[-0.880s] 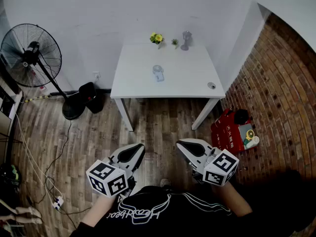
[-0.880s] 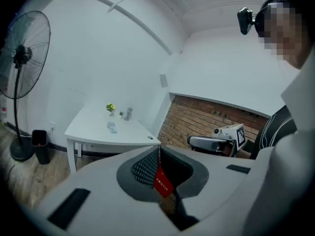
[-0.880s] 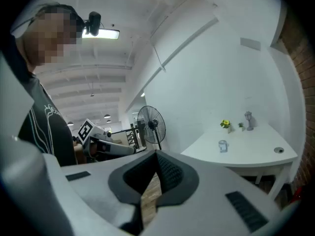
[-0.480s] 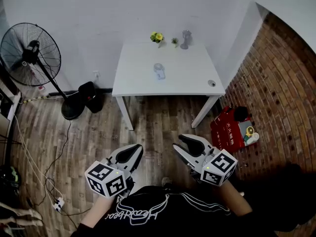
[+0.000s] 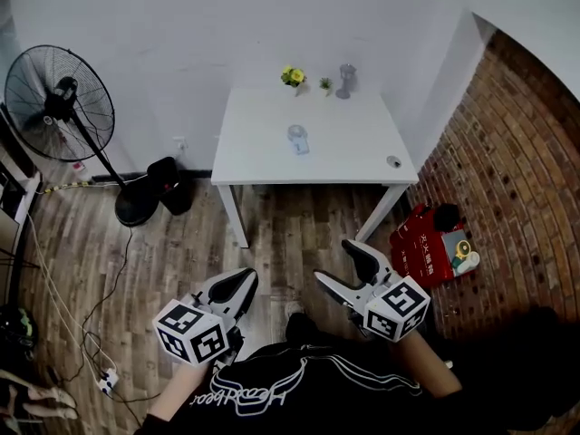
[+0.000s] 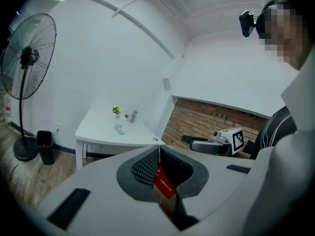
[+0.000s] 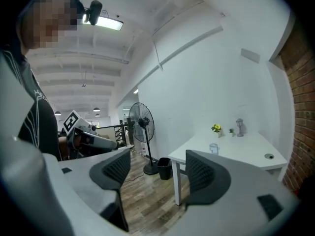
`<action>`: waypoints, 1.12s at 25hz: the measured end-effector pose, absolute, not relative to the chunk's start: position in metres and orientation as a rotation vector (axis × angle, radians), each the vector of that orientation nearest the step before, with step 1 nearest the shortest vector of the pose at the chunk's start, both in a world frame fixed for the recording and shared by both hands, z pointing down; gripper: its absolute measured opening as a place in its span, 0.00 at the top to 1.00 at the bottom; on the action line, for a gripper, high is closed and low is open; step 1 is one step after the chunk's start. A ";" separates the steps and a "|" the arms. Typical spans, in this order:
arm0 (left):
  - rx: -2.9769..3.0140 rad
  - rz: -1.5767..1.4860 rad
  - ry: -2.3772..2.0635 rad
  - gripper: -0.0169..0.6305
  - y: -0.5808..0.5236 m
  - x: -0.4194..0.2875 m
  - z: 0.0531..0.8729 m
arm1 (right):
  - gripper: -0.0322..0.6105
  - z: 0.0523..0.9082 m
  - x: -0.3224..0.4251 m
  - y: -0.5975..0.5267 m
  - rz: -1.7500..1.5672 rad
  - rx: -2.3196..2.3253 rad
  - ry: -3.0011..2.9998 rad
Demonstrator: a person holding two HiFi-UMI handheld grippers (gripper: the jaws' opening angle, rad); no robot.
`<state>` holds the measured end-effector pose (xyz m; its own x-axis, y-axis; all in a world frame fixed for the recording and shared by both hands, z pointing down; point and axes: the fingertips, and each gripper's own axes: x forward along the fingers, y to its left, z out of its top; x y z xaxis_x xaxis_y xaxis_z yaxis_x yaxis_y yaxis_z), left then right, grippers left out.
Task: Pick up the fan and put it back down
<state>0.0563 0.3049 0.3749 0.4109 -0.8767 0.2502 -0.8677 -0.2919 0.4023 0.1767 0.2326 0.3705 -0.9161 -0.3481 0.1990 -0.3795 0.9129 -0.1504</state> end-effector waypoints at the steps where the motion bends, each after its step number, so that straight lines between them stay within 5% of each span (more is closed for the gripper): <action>1: 2.189 -0.031 -1.490 0.92 0.302 0.052 0.376 | 0.42 0.372 0.174 0.228 0.270 0.555 -2.905; 28: 2.000 0.072 -1.542 0.92 -0.006 -0.068 0.423 | 0.33 0.449 0.061 -0.107 0.414 0.532 -2.766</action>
<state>-0.0683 -0.0058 0.4234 0.3218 -0.8614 0.3929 -0.8942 -0.1401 0.4252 0.0613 -0.1072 0.4491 -0.8885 -0.3133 0.3353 -0.3977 0.8903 -0.2220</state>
